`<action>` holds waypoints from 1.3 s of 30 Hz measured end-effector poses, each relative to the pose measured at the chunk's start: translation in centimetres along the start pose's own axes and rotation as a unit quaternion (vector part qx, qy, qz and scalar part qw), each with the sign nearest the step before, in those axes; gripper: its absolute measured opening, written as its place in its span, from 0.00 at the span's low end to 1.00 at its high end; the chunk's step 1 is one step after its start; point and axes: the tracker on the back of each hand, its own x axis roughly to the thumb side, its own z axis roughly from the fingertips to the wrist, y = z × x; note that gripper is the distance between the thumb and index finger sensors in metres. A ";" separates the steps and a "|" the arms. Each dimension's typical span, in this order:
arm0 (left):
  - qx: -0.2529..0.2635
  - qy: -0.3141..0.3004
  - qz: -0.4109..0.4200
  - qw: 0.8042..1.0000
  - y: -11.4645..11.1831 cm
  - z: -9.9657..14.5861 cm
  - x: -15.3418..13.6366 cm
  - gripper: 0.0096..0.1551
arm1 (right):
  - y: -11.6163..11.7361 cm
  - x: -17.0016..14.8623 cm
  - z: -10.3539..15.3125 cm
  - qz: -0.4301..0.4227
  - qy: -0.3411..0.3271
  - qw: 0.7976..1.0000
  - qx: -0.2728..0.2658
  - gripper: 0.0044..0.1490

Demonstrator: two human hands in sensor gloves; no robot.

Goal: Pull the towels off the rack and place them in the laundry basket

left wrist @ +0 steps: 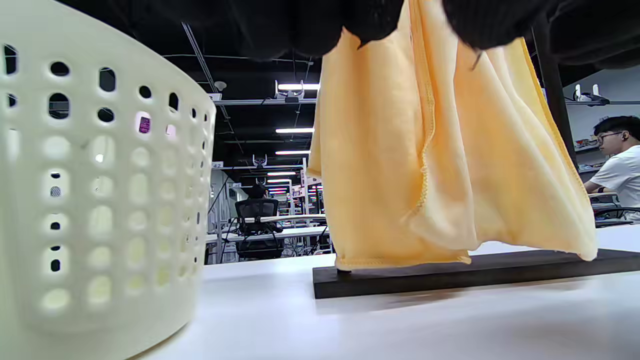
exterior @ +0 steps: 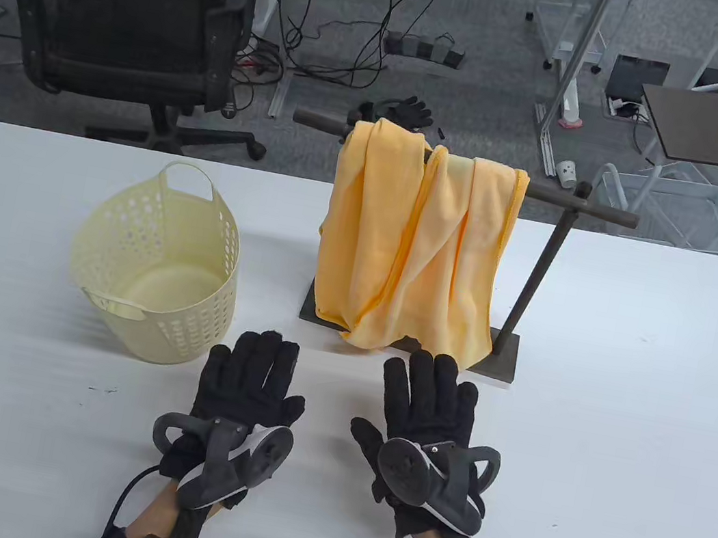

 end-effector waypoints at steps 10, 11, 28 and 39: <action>-0.006 0.005 0.019 1.000 -0.1 -0.2 -0.5 0.47 | -0.7 -1.4 0.0 -0.038 0.039 0.998 -0.008 0.58; -0.006 0.005 0.018 1.000 0.0 -0.2 -0.6 0.46 | -1.0 -1.7 -0.1 -0.057 0.049 0.997 -0.017 0.58; 0.007 0.018 0.028 0.999 0.8 -0.1 -1.2 0.45 | -10.7 -11.6 -8.7 -0.492 0.275 0.826 -0.017 0.70; 0.009 0.018 0.020 1.000 0.9 -0.1 -1.1 0.45 | -12.4 -14.7 -14.4 -0.548 0.362 0.748 -0.102 0.77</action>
